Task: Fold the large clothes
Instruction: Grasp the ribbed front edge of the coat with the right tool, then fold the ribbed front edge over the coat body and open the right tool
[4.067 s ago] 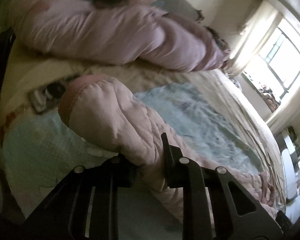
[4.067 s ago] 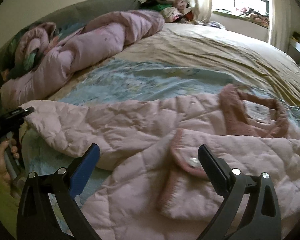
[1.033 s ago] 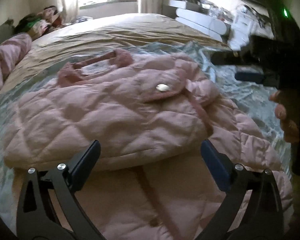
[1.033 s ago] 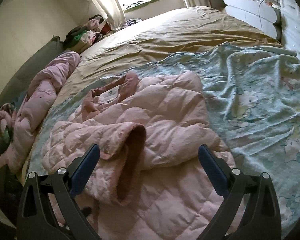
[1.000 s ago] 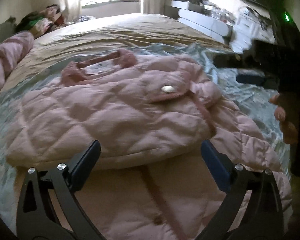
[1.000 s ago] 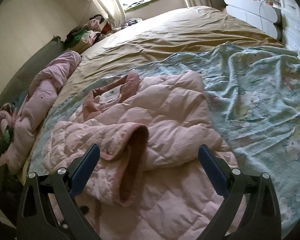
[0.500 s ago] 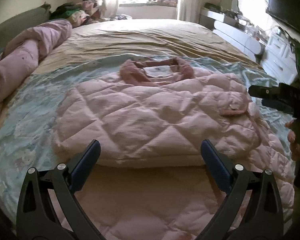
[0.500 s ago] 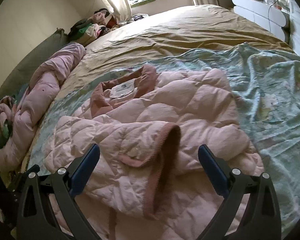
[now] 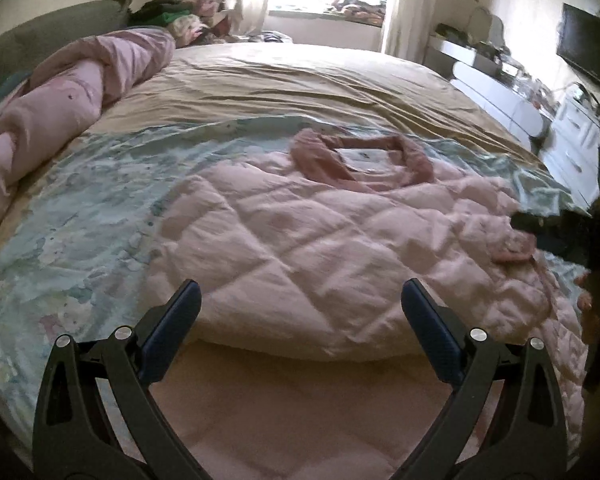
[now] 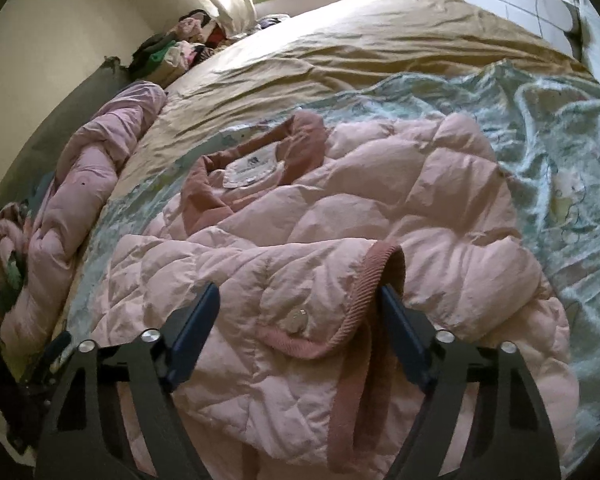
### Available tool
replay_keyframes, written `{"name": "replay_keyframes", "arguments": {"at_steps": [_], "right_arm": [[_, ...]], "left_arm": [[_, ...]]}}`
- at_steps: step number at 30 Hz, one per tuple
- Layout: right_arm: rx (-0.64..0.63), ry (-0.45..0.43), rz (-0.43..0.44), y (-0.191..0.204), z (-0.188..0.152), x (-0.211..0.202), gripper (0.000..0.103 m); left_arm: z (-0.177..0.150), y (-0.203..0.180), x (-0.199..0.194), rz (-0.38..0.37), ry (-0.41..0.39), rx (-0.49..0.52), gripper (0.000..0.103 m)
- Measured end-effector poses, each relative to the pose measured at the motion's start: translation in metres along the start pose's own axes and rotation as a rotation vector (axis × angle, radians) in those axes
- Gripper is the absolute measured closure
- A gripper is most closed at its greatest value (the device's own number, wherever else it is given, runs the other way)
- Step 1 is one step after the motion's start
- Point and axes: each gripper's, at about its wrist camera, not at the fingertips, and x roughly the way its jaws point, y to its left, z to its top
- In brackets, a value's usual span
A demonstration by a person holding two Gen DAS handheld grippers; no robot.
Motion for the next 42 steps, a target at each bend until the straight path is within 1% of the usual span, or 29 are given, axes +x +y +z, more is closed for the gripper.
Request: {"name": "replay_keyframes", "arguments": {"at_steps": [2,4,5,7,10,11,13,15,17,20,22,25,26,29,31,32,33,34,37,38,39,40,42], "right_arm": [[0.022,0.010,-0.001,-0.004,0.001,0.006,0.036],[0.038,0.023,0.002,-0.008,0.001,0.013,0.057],[0.038,0.023,-0.006,-0.008,0.001,0.015,0.061],[0.015,-0.005,-0.014,-0.008,0.001,0.014,0.093],[-0.039,-0.072,0.009,-0.003,0.007,0.003,0.097],[-0.068,-0.110,0.010,0.001,0.011,-0.005,0.097],[-0.123,-0.154,0.003,0.007,0.020,-0.015,0.097],[-0.173,-0.196,-0.037,0.013,0.029,-0.024,0.097],[-0.206,-0.214,-0.074,0.015,0.039,-0.025,0.097],[-0.226,-0.209,-0.124,0.013,0.046,-0.016,0.097],[-0.225,-0.199,-0.154,0.008,0.049,-0.005,0.097],[-0.218,-0.184,-0.181,0.003,0.049,0.008,0.096],[-0.212,-0.179,-0.187,0.001,0.049,0.013,0.094],[-0.215,-0.171,-0.225,0.001,0.044,0.018,0.082],[-0.212,-0.171,-0.238,0.000,0.043,0.015,0.060],[-0.210,-0.177,-0.248,0.000,0.042,0.012,0.055],[-0.212,-0.194,-0.271,0.000,0.040,0.006,0.052],[-0.222,-0.212,-0.291,0.003,0.038,0.001,0.052],[-0.266,-0.233,-0.269,0.014,0.031,-0.010,0.051],[-0.292,-0.227,-0.253,0.021,0.027,-0.011,0.049],[-0.312,-0.220,-0.245,0.027,0.024,-0.010,0.043],[-0.335,-0.209,-0.239,0.034,0.021,-0.008,0.039],[-0.382,-0.172,-0.219,0.047,0.014,0.001,0.039]], "left_arm": [[0.005,0.009,0.002,0.017,-0.002,-0.006,0.009],[0.008,0.016,0.004,0.027,0.001,-0.012,0.009],[0.010,0.020,0.005,0.034,0.003,-0.018,0.009],[0.014,0.025,0.008,0.036,0.006,-0.024,0.009],[0.021,0.029,0.011,0.046,0.005,-0.027,0.009],[0.024,0.030,0.013,0.049,0.007,-0.026,0.009],[0.028,0.029,0.016,0.051,0.008,-0.025,0.009],[0.032,0.030,0.021,0.042,0.012,-0.036,0.009],[0.035,0.030,0.028,0.026,0.023,-0.053,0.009],[0.038,0.027,0.040,0.009,0.046,-0.063,0.009],[0.037,0.023,0.048,0.012,0.059,-0.059,0.009],[0.035,0.018,0.057,0.001,0.077,-0.045,0.009],[0.034,0.015,0.059,0.002,0.082,-0.036,0.009],[0.032,0.009,0.066,0.013,0.093,-0.007,0.009],[0.031,0.007,0.071,-0.004,0.103,-0.005,0.009],[0.030,0.006,0.074,-0.009,0.108,-0.001,0.009],[0.030,0.005,0.076,-0.007,0.113,0.005,0.009],[0.028,0.004,0.078,-0.004,0.118,0.013,0.009],[0.024,0.001,0.086,0.003,0.135,0.029,0.009],[0.023,0.000,0.089,0.004,0.142,0.032,0.009],[0.021,0.000,0.091,0.003,0.146,0.034,0.009],[0.020,0.000,0.093,0.004,0.148,0.035,0.009],[0.017,-0.001,0.097,0.004,0.155,0.039,0.009]]}}
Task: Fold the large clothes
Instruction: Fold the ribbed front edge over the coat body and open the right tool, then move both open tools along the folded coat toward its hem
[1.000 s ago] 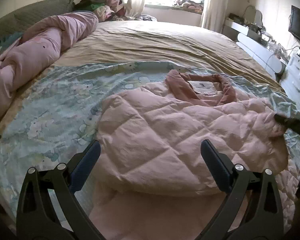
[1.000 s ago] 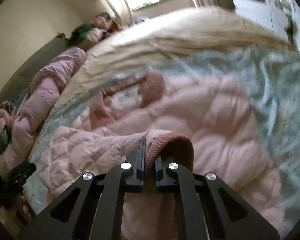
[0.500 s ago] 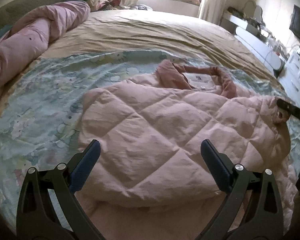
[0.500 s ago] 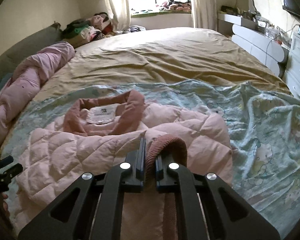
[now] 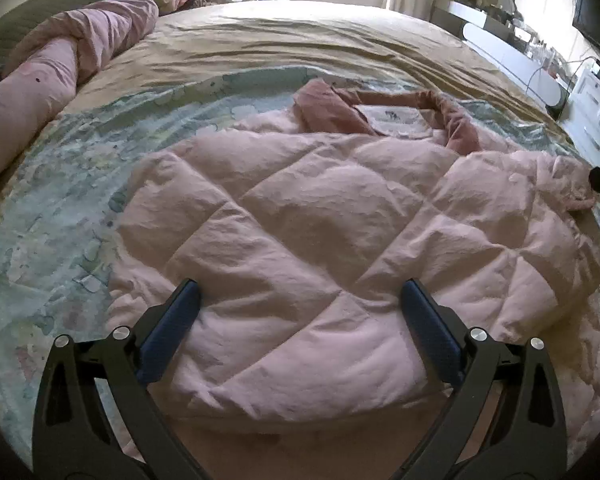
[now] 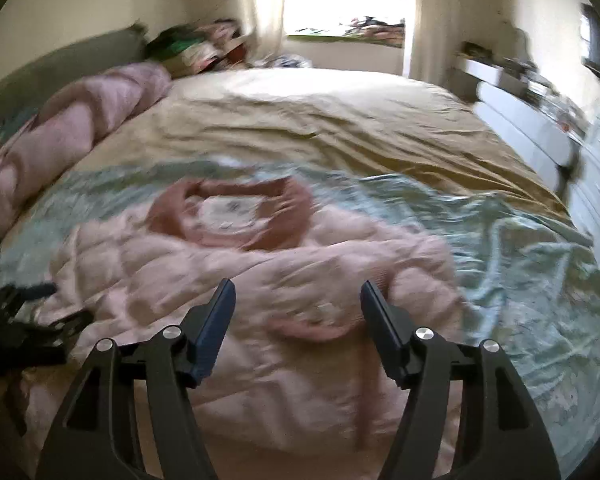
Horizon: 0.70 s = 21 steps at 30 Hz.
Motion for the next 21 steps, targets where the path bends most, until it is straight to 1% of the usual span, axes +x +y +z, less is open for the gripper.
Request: {"name": "replay_keyframes", "arguments": {"at_steps": [2,5,9,11,16,21], "right_arm": [[-0.038,0.038,0.018,0.014,-0.002,0.012,0.039],[-0.073,0.109,0.006,0.027,-0.007,0.035,0.039],[-0.060,0.199,-0.021,0.028,-0.019,0.067,0.032],[-0.046,0.212,-0.023,0.026,-0.024,0.079,0.031],[-0.020,0.209,-0.031,0.026,-0.028,0.091,0.030],[-0.012,0.198,-0.029,0.026,-0.024,0.078,0.030]], "left_arm": [[-0.001,0.001,0.004,-0.004,0.004,-0.001,0.009],[-0.001,0.002,0.007,-0.007,0.002,-0.002,0.009],[-0.002,0.001,0.009,-0.005,0.000,0.009,0.009],[-0.002,0.001,0.011,-0.006,0.000,0.010,0.009],[-0.002,0.000,0.014,-0.005,0.002,0.015,0.009],[-0.001,0.001,0.007,-0.019,0.011,0.012,0.009]]}}
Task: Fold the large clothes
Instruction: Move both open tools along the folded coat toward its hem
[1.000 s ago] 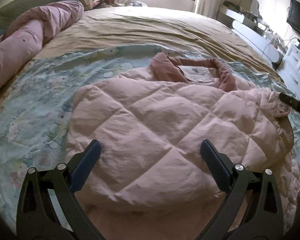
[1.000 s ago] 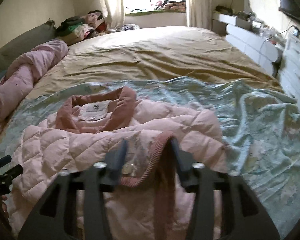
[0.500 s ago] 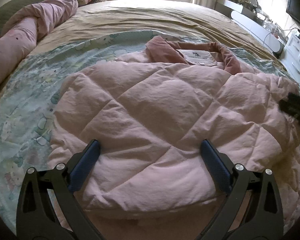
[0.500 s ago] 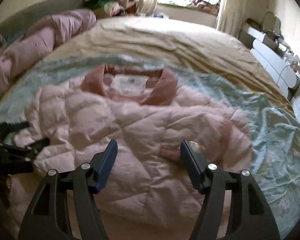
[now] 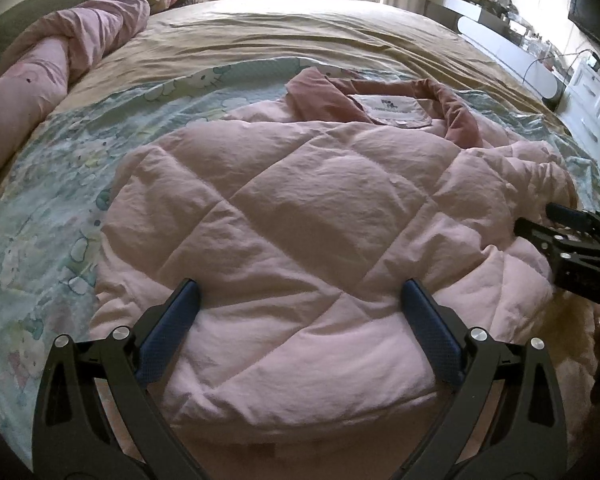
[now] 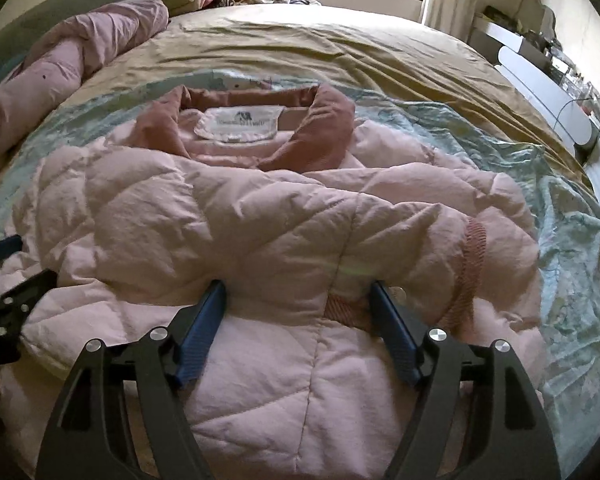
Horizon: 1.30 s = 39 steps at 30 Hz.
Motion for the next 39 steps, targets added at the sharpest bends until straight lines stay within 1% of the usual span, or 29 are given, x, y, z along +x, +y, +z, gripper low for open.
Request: {"name": "replay_keyframes", "arguments": {"at_steps": [2,3,4,5,6,9,24,33,39], "right_arm": [[-0.007,-0.016,-0.001,0.001,-0.001,-0.010,0.029],[-0.007,-0.031,0.003,0.000,-0.002,-0.017,0.025],[-0.004,-0.046,0.004,0.000,-0.004,-0.025,0.016],[-0.001,-0.063,0.001,-0.001,-0.005,-0.033,0.012],[-0.001,-0.075,0.004,-0.001,-0.007,-0.039,0.010],[-0.002,-0.101,0.005,-0.002,-0.011,-0.056,0.007],[0.048,-0.221,0.045,-0.020,-0.028,-0.140,0.004],[0.055,-0.291,0.050,-0.029,-0.048,-0.182,0.004],[0.076,-0.327,0.045,-0.038,-0.060,-0.204,0.004]], "left_arm": [[0.000,-0.001,-0.004,0.000,-0.003,-0.004,0.009],[0.000,-0.002,-0.007,0.000,-0.004,-0.008,0.009],[0.000,-0.003,-0.011,-0.004,-0.007,-0.011,0.009],[-0.001,-0.004,-0.015,-0.006,-0.012,-0.012,0.009],[-0.001,-0.006,-0.020,-0.003,-0.016,-0.012,0.009],[-0.002,-0.012,-0.034,-0.006,-0.030,-0.008,0.009],[-0.008,-0.024,-0.117,-0.013,-0.147,-0.022,0.009],[-0.025,-0.036,-0.147,-0.011,-0.185,-0.004,0.009],[-0.034,-0.044,-0.163,-0.037,-0.215,0.009,0.009]]}}
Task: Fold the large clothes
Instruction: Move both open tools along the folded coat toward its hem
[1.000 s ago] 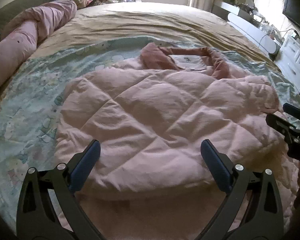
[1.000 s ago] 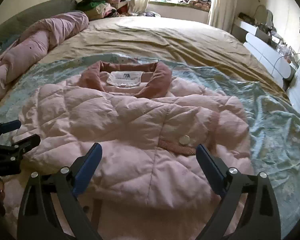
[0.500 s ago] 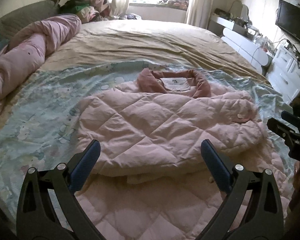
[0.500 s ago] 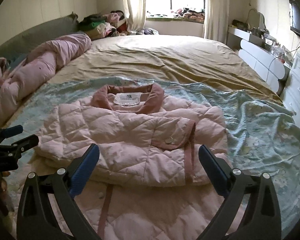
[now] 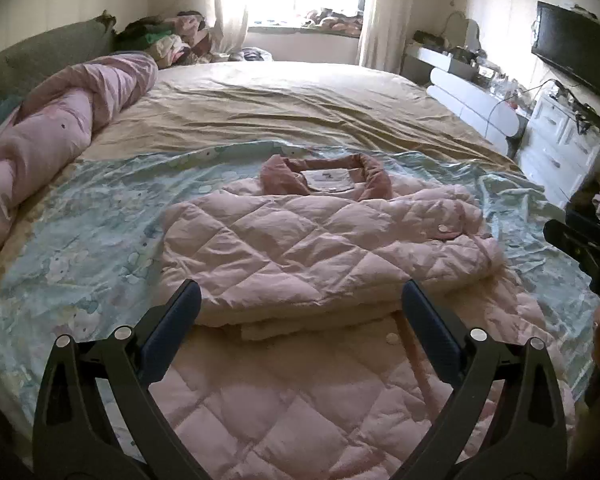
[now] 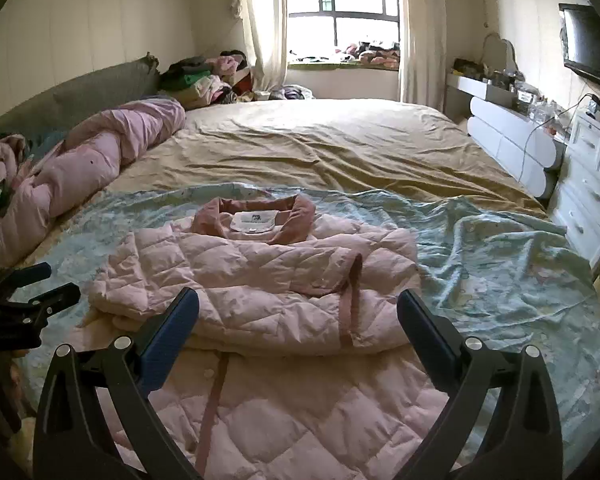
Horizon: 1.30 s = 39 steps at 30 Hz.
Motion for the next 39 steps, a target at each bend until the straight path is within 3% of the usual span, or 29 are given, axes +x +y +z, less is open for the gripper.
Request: {"name": "replay_keyframes", "arguments": {"at_steps": [22,32,39], "right_arm": [[0.004,-0.006,-0.045,-0.012,-0.049,-0.048,0.004],[-0.028,0.029,-0.057,-0.016,-0.079,-0.064,0.004],[-0.033,0.060,-0.061,-0.021,-0.100,-0.070,0.004]], "left_arm": [[-0.051,-0.002,-0.047,0.004,-0.036,0.013,0.009],[-0.086,0.010,-0.061,0.054,-0.030,0.009,0.009],[-0.114,0.021,-0.060,0.090,0.018,0.003,0.009]]}}
